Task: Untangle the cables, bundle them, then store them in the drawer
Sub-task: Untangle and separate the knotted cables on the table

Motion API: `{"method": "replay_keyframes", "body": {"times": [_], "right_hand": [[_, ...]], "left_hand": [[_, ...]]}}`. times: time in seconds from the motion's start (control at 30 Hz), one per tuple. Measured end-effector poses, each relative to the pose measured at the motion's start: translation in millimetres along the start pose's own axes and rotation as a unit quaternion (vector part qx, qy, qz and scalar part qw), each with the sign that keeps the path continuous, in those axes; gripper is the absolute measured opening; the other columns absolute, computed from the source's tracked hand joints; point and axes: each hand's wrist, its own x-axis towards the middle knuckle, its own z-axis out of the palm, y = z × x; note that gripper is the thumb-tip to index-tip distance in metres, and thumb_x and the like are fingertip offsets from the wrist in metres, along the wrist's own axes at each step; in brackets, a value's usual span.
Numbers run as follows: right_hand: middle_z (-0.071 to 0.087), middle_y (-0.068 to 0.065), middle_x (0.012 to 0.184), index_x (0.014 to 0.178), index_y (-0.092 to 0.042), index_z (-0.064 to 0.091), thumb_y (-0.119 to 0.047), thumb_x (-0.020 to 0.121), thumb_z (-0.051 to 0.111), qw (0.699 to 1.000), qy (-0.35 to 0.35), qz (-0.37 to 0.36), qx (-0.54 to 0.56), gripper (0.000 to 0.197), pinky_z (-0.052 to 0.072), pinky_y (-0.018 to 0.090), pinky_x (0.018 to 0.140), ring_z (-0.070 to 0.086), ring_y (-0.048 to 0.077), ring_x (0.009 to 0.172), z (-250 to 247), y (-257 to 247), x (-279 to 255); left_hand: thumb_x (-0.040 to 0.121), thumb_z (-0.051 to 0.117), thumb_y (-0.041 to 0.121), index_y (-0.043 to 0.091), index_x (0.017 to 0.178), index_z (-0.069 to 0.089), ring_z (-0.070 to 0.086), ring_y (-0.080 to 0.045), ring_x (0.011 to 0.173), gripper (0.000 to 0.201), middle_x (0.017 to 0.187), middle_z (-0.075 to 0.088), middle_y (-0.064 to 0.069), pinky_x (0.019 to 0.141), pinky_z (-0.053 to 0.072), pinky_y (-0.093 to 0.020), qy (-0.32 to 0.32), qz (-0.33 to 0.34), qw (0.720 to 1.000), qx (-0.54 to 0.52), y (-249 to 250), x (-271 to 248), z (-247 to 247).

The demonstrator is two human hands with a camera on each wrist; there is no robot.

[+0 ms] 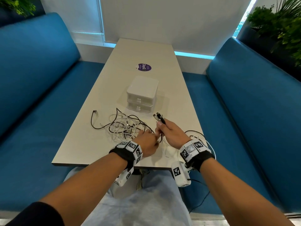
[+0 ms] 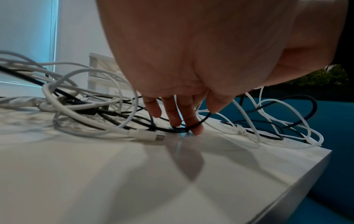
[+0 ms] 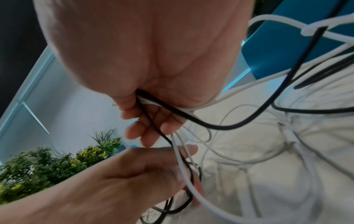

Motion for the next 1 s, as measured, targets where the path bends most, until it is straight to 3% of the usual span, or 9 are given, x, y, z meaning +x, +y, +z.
{"method": "replay_keyframes", "body": {"times": [0.1, 0.23, 0.33, 0.43, 0.53, 0.67, 0.77, 0.87, 1.0], "right_hand": [[0.049, -0.01, 0.062, 0.079, -0.023, 0.048, -0.038, 0.103, 0.036, 0.999, -0.008, -0.005, 0.034, 0.031, 0.045, 0.046, 0.074, 0.048, 0.017, 0.066, 3, -2, 1], [0.05, -0.012, 0.062, 0.073, -0.036, 0.05, -0.044, 0.1, 0.035, 0.999, 0.037, -0.009, 0.026, 0.031, 0.047, 0.05, 0.077, 0.05, 0.015, 0.067, 3, -4, -1], [0.053, -0.012, 0.062, 0.079, -0.03, 0.052, -0.048, 0.098, 0.036, 1.0, 0.016, 0.0, 0.005, 0.03, 0.049, 0.052, 0.081, 0.055, 0.018, 0.07, 5, -8, 0], [0.052, -0.009, 0.06, 0.083, -0.024, 0.054, -0.047, 0.099, 0.038, 1.0, 0.005, 0.02, 0.005, 0.032, 0.047, 0.05, 0.069, 0.053, 0.018, 0.062, 2, -9, 1], [0.061, -0.003, 0.074, 0.09, -0.019, 0.056, -0.037, 0.104, 0.038, 0.995, -0.008, 0.011, -0.102, 0.029, 0.047, 0.04, 0.07, 0.056, 0.018, 0.067, -2, -4, -1], [0.069, 0.01, 0.092, 0.103, -0.016, 0.054, -0.04, 0.104, 0.033, 0.971, -0.034, 0.006, -0.238, 0.031, 0.051, 0.047, 0.079, 0.063, 0.03, 0.084, -3, 15, -7], [0.066, 0.011, 0.089, 0.103, -0.013, 0.049, -0.037, 0.105, 0.032, 0.955, -0.012, 0.024, -0.295, 0.029, 0.051, 0.044, 0.073, 0.061, 0.034, 0.079, -9, 17, -7], [0.061, 0.013, 0.089, 0.109, -0.011, 0.047, -0.037, 0.106, 0.031, 0.925, -0.019, 0.069, -0.374, 0.03, 0.05, 0.043, 0.072, 0.06, 0.036, 0.079, -26, 21, -13], [0.064, 0.014, 0.091, 0.108, -0.012, 0.047, -0.036, 0.106, 0.029, 0.919, 0.007, 0.124, -0.373, 0.03, 0.053, 0.043, 0.073, 0.061, 0.033, 0.077, -43, 32, -21]], "left_hand": [[0.104, 0.033, 0.027, 0.011, 0.125, 0.049, 0.044, -0.024, 0.104, 0.031, 0.111, 0.06, -0.008, 0.097, 0.03, -0.042, 0.005, -0.007, 1.0, 0.004, 1, -2, -1], [0.105, 0.032, 0.025, 0.01, 0.132, 0.043, 0.042, -0.025, 0.097, 0.032, 0.11, 0.058, -0.012, 0.096, 0.029, -0.04, 0.02, -0.025, 0.999, -0.023, 4, -2, -2], [0.105, 0.03, 0.025, 0.008, 0.131, 0.044, 0.045, -0.026, 0.105, 0.034, 0.113, 0.059, -0.012, 0.099, 0.03, -0.043, 0.003, -0.015, 1.0, -0.019, 3, 0, -1], [0.105, 0.032, 0.025, 0.011, 0.121, 0.05, 0.044, -0.025, 0.104, 0.028, 0.109, 0.058, -0.009, 0.099, 0.03, -0.044, 0.001, -0.001, 1.0, -0.019, 3, -1, 0], [0.105, 0.038, 0.034, 0.011, 0.137, 0.041, 0.046, -0.028, 0.109, 0.04, 0.118, 0.06, -0.011, 0.102, 0.03, -0.044, 0.031, 0.008, 0.998, -0.046, 1, -1, -2], [0.099, 0.048, 0.039, 0.01, 0.124, 0.047, 0.051, -0.028, 0.106, 0.038, 0.11, 0.06, -0.007, 0.102, 0.03, -0.043, 0.085, 0.038, 0.996, 0.015, -7, 2, -9], [0.101, 0.046, 0.032, 0.013, 0.127, 0.043, 0.052, -0.028, 0.103, 0.033, 0.109, 0.061, -0.006, 0.101, 0.03, -0.043, 0.134, 0.061, 0.987, 0.066, -11, 3, -16], [0.104, 0.041, 0.037, 0.022, 0.115, 0.061, 0.051, -0.024, 0.102, 0.027, 0.105, 0.059, 0.0, 0.097, 0.029, -0.044, 0.166, 0.076, 0.972, 0.149, -25, 4, -31], [0.106, 0.035, 0.036, 0.024, 0.114, 0.061, 0.052, -0.022, 0.099, 0.03, 0.104, 0.054, 0.001, 0.087, 0.027, -0.039, 0.123, 0.066, 0.979, 0.149, -44, 2, -45]]}}
